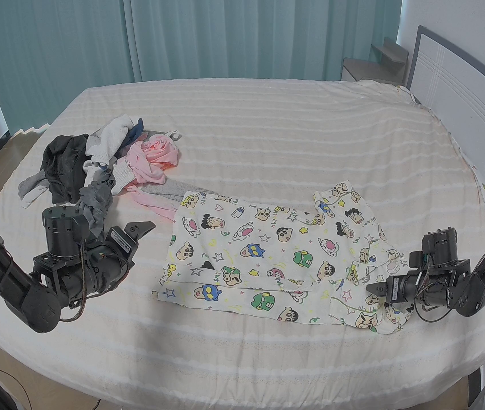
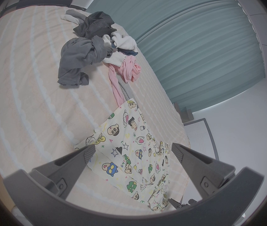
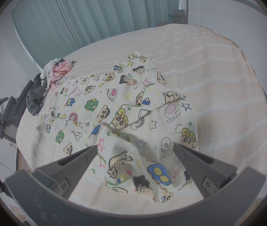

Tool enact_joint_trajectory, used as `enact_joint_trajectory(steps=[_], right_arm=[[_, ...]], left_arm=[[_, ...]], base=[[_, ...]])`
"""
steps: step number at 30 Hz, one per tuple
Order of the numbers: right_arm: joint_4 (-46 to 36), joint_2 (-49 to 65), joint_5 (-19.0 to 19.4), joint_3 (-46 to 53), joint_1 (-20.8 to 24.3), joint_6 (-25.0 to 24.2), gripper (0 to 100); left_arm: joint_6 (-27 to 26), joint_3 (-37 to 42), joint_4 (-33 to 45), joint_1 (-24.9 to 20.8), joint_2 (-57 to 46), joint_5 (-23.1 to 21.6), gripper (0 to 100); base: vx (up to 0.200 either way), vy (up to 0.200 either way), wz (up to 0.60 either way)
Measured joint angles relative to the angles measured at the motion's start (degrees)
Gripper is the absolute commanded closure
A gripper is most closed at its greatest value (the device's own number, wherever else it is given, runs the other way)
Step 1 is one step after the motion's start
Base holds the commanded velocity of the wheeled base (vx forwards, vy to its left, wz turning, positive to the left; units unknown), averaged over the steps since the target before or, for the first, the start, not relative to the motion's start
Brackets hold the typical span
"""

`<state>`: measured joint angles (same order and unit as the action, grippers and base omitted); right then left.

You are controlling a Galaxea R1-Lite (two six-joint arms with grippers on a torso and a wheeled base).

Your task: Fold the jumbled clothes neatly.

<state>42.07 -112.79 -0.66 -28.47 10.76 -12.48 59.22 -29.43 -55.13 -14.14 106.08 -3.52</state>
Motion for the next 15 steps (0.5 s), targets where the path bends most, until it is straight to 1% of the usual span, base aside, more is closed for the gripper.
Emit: enact_joint_trajectory(steps=[4,8,9,15], right_arm=[[0.16,-0.24,0.33,1.18,-0.07,0.15,0],[0.24,-0.46,1.52,2.45,0.04,0.22,0],[0.27,-0.55,1.56,2.65,0.04,0.23,100],[1.08,-1.35,1.58,3.24,0.04,0.52,100]], left_arm=[[0.00,-0.01,-0.02,0.11,0.00,0.02,0],[0.00,-0.04,0.02,0.11,0.01,0.02,0],[0.04,-0.04,0.02,0.11,0.04,0.00,0],[0.01,-0.01,0.02,0.06,0.09,0.00,0]], base=[[0.000,0.000,0.00],[0.000,0.000,0.00],[0.000,0.000,0.00],[0.000,0.000,0.00]])
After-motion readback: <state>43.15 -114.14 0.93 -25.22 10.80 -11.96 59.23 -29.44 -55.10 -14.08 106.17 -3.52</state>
